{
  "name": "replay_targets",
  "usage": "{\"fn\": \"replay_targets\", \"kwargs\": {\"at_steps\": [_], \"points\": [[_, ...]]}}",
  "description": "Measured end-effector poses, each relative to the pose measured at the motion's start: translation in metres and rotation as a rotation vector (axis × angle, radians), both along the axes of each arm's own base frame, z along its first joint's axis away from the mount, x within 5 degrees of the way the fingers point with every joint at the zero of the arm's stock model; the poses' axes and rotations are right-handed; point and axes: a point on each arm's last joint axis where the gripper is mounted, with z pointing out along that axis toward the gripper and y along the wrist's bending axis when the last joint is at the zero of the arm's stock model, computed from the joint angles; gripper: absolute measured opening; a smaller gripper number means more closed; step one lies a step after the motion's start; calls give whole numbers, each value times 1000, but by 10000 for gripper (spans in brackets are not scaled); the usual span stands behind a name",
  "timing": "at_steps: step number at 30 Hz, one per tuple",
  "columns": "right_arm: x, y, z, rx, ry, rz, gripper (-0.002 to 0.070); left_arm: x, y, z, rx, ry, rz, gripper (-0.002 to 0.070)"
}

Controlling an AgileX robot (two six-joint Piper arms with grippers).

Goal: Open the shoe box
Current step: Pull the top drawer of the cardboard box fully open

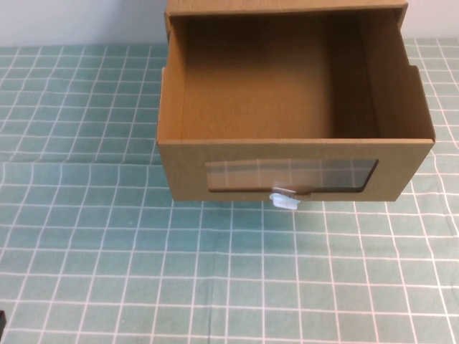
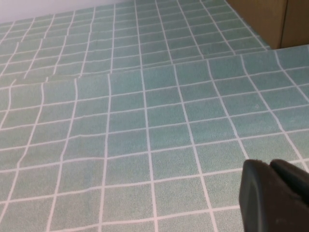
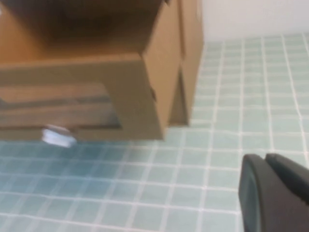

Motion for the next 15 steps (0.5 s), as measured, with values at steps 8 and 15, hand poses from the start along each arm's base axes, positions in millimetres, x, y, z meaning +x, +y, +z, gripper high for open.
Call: {"fn": "replay_targets", "kwargs": {"at_steps": [8,15], "points": [[23,0,-67,-149,46,-63,-14,0,0,0,0,0,0,-5],[24,-1,-120,-140,-21,-93,-13,0,0,0,0,-1,0,-5]]}}
